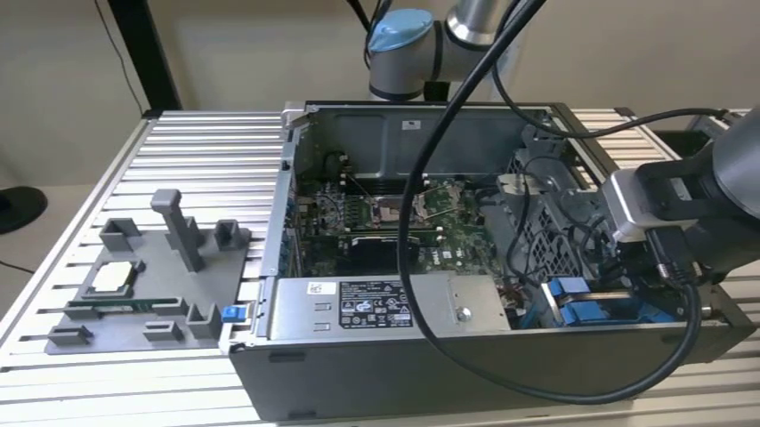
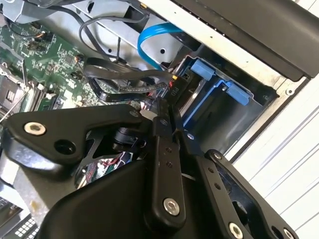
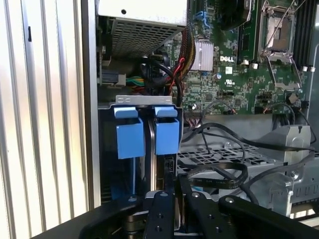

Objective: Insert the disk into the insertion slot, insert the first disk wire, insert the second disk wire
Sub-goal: 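Insert the second disk wire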

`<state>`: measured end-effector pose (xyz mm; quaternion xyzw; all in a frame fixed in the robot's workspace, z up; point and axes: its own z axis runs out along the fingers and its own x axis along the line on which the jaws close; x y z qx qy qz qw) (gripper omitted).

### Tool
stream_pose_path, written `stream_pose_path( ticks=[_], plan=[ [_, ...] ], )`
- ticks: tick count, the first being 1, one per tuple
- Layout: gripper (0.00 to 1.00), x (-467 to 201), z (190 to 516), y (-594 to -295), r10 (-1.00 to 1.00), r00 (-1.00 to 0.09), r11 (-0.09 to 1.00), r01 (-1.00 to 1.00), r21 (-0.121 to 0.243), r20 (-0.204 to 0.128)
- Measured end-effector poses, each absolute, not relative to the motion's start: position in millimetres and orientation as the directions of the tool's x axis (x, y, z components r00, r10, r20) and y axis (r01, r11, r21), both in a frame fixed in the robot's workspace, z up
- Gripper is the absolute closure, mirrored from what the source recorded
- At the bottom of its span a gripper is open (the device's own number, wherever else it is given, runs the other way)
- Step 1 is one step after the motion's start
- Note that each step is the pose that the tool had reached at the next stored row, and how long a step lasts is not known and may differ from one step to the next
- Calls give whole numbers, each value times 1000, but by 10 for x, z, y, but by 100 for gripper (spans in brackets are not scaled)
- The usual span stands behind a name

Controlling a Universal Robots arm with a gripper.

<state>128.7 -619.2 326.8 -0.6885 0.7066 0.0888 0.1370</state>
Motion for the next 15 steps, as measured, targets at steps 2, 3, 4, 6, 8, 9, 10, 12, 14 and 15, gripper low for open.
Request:
stream_pose_path(
  ticks=[2,3,4,6,8,9,10,12,14,15],
  plan=[
    [100,1287,3258,-6192,-948,-14,36,-997,-63,-317],
    [100,1288,3257,-6192,-948,-14,36,-997,-63,-317],
    [100,1289,3262,-6191,-948,-14,36,-997,-63,-318],
    [0,1289,3341,-6193,-948,-14,36,-997,-63,-319],
    [0,1288,3443,-6192,-948,-14,36,-997,-63,-318],
    [0,1288,3486,-6192,-948,-14,36,-997,-63,-318],
    [0,1288,3539,-6192,-948,-14,36,-997,-63,-317],
    [0,1289,3628,-6192,-948,-14,36,-997,-63,-317],
    [0,1291,3707,-6193,-948,-15,36,-997,-61,-317],
    [0,1291,3724,-6192,-949,-15,36,-998,-61,-315]
  ],
)
